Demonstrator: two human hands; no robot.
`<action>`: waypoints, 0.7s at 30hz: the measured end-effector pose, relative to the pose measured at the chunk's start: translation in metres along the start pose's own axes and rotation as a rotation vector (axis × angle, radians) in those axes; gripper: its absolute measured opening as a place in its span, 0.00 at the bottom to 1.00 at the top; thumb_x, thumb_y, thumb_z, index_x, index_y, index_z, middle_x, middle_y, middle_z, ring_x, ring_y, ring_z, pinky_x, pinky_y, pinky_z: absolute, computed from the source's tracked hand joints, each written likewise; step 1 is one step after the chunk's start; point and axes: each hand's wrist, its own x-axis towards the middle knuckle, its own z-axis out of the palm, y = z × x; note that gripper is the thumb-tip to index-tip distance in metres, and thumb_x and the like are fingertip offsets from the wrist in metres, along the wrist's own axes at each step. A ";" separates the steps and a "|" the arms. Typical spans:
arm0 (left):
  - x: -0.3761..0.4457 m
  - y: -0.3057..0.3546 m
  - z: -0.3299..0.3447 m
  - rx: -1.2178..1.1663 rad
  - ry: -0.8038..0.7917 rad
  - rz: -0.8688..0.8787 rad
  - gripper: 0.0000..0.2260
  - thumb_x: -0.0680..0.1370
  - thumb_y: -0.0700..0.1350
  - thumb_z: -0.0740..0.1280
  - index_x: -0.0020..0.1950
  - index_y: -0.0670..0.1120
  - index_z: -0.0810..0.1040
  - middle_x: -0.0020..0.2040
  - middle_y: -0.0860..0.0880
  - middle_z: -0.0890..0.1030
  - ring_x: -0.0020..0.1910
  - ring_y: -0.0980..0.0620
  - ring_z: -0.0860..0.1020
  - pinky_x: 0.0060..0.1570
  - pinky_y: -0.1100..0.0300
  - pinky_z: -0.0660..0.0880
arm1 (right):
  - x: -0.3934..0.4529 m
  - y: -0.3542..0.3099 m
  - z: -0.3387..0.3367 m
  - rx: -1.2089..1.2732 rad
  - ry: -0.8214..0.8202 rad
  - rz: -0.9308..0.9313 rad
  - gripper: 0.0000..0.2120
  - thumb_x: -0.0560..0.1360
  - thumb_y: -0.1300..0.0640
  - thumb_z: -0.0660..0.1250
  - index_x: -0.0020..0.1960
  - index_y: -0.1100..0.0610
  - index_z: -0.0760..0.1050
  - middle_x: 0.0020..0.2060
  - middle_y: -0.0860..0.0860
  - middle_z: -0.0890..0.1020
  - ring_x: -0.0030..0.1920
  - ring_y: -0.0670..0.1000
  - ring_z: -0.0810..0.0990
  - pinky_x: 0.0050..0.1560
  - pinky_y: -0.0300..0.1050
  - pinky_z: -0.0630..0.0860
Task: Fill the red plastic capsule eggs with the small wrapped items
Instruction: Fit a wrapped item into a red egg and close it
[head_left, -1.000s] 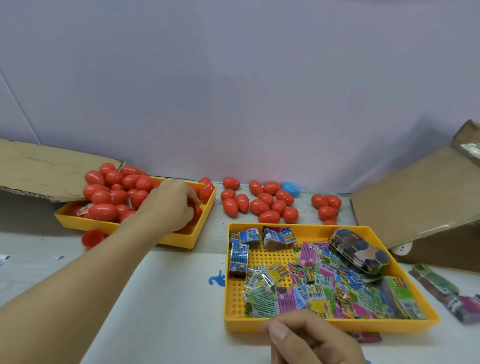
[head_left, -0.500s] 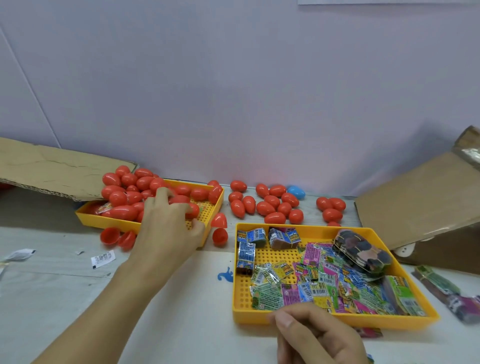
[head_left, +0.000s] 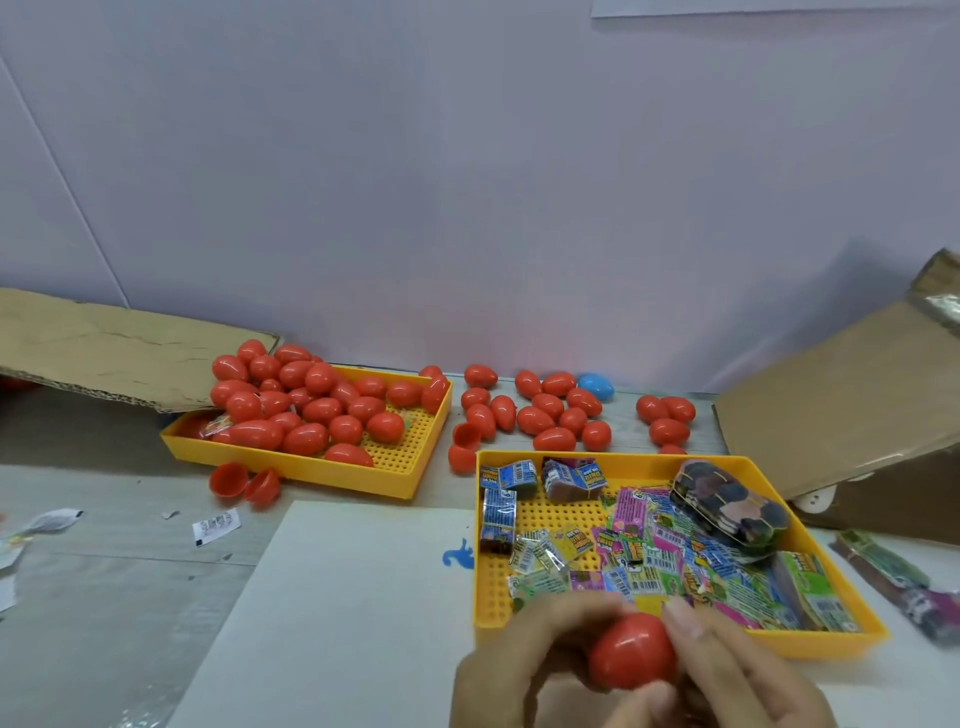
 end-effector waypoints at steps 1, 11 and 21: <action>0.001 0.000 0.002 0.030 0.056 0.041 0.17 0.75 0.46 0.76 0.60 0.62 0.82 0.57 0.55 0.83 0.50 0.57 0.82 0.49 0.66 0.77 | 0.001 -0.001 -0.003 -0.008 -0.004 0.013 0.10 0.64 0.65 0.70 0.25 0.59 0.80 0.22 0.55 0.78 0.19 0.45 0.75 0.21 0.29 0.69; -0.006 0.005 0.018 -0.154 0.343 -0.031 0.21 0.61 0.72 0.73 0.44 0.61 0.86 0.32 0.51 0.84 0.29 0.55 0.82 0.31 0.67 0.76 | 0.000 -0.004 0.003 -0.004 0.004 0.144 0.19 0.59 0.48 0.71 0.24 0.65 0.77 0.20 0.60 0.72 0.18 0.50 0.70 0.18 0.36 0.66; -0.002 0.014 0.014 -0.526 0.373 -0.204 0.22 0.70 0.60 0.62 0.34 0.43 0.85 0.23 0.36 0.77 0.17 0.49 0.71 0.19 0.65 0.67 | 0.003 -0.001 -0.003 -0.110 -0.097 0.124 0.27 0.56 0.42 0.80 0.18 0.60 0.72 0.14 0.59 0.66 0.14 0.49 0.64 0.18 0.32 0.60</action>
